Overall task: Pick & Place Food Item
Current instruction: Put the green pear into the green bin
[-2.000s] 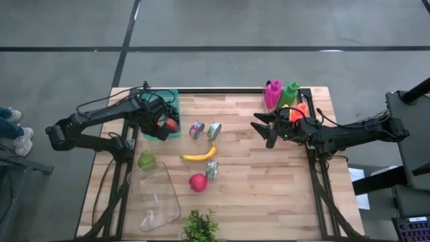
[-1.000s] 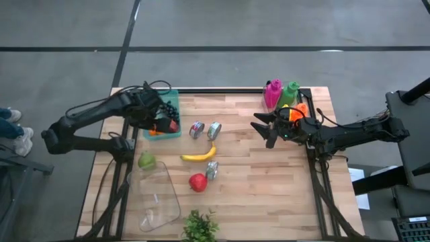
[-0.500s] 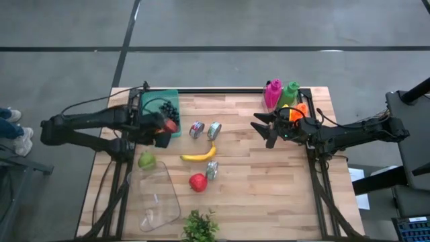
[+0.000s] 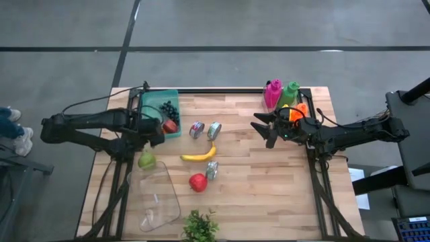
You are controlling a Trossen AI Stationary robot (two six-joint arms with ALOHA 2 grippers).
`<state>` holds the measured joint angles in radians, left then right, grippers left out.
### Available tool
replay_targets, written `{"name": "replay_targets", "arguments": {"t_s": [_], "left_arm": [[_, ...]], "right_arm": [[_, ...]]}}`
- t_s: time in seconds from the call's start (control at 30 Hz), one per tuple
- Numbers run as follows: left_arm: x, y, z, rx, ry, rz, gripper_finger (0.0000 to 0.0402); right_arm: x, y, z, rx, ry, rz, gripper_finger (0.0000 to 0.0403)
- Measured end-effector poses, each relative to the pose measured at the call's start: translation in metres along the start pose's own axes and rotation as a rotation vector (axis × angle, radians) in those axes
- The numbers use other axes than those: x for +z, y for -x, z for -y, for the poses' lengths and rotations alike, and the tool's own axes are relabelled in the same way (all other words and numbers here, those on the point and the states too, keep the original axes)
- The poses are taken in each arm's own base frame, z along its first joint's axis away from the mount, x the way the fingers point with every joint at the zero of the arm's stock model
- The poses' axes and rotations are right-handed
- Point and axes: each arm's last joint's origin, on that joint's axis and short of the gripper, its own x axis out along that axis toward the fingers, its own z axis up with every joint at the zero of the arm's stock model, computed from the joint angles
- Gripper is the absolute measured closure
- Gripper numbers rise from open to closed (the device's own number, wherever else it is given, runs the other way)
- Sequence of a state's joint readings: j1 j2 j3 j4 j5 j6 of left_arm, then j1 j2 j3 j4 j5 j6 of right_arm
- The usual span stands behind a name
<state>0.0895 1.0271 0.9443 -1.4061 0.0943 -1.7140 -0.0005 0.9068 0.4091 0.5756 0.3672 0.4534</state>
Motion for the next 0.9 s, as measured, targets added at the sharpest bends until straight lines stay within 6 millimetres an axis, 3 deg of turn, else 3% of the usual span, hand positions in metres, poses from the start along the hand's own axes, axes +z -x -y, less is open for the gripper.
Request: {"name": "replay_targets", "arguments": {"t_s": [0.27,0.53,0.9], "left_arm": [[-0.004,-0.003,-0.001,0.089,0.362,-0.056,0.0150],[-0.012,-0.022,0.016,0.221,0.383,-0.015,0.0150],[-0.012,-0.035,0.017,0.279,0.441,0.031,0.0150]], "right_arm": [[0.000,0.000,0.000,0.000,0.000,0.000,0.0126],[0.000,0.000,0.000,0.000,0.000,-0.001,0.0126],[0.000,0.000,0.000,-0.001,0.000,-0.001,0.0126]]}}
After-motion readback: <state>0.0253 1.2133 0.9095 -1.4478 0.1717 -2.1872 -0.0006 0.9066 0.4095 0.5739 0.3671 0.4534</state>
